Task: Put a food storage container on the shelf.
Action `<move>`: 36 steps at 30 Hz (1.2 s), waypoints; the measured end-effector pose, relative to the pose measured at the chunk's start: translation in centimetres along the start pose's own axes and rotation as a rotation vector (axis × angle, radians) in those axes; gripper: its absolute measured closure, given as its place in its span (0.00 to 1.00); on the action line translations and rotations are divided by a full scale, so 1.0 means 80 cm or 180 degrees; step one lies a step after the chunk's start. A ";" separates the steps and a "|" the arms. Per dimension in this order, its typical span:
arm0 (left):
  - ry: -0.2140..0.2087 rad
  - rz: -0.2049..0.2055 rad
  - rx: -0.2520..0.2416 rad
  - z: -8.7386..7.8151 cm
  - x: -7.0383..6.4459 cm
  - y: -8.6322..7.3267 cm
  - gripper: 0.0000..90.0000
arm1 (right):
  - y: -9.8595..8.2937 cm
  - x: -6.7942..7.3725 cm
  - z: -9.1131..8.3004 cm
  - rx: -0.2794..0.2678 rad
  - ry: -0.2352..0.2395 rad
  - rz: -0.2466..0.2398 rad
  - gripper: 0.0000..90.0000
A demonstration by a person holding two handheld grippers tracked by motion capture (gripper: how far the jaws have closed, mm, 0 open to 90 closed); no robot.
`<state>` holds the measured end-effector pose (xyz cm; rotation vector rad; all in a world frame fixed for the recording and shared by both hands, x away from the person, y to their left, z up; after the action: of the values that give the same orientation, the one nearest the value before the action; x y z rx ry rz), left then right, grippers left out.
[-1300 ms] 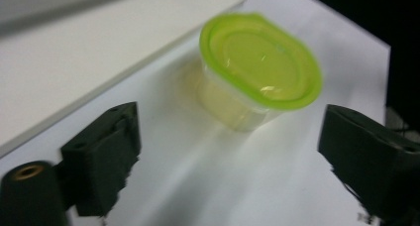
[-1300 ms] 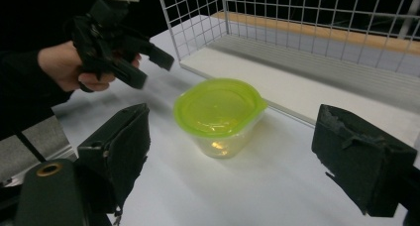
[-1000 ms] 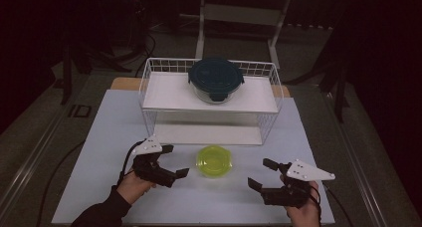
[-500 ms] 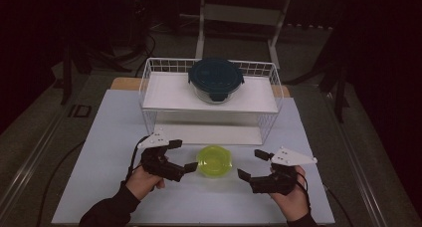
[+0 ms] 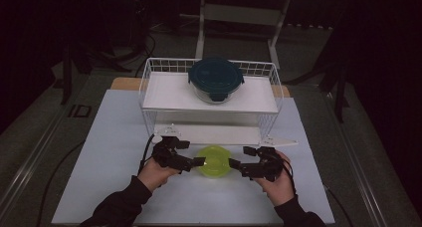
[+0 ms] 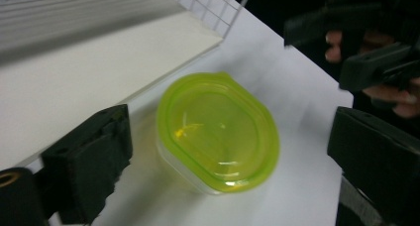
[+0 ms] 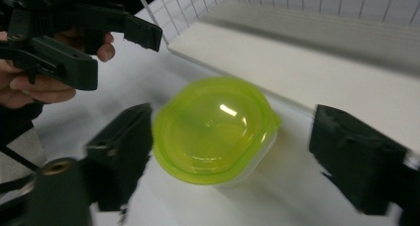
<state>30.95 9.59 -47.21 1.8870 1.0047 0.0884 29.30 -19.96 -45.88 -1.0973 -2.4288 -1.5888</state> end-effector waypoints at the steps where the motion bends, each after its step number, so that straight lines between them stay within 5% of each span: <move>1: 0.0023 -0.0044 -0.0003 0.002 0.002 0.000 0.08 | 0.000 -0.003 0.003 0.0018 -0.0007 0.0050 0.25; 8: 0.0050 -0.0318 0.0191 0.018 0.011 -0.002 0.24 | -0.005 -0.019 0.020 0.0155 -0.0040 0.0328 0.33; 13: 0.0133 -0.0629 0.0374 0.030 0.018 -0.006 0.33 | -0.006 -0.028 0.027 0.0175 -0.0039 0.0504 0.45; 19: 0.0155 -0.0815 0.0503 0.034 0.023 -0.012 0.42 | -0.011 -0.040 0.034 0.0290 0.0015 0.0788 0.54; 32: 0.0042 -0.0905 0.0697 0.042 0.026 -0.021 0.75 | -0.019 -0.045 0.047 0.0508 0.0211 0.1222 0.77; 36: 0.0068 -0.0891 0.0706 0.041 0.022 -0.020 0.77 | -0.018 -0.043 0.048 0.0555 0.0187 0.1205 0.79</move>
<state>32.60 8.79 -50.83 1.9246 1.3283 -0.1740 32.34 -19.01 -50.18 -1.3542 -2.1116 -1.2500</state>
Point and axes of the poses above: each handheld gripper's, and its own axes: z roughly forward along the jaws, y roughly out of its top, x roughly to its left, the point moved 1 cm from there along z, roughly forward along the jaws, and after that the axes turned 9 degrees about y, right-handed, at the moved point
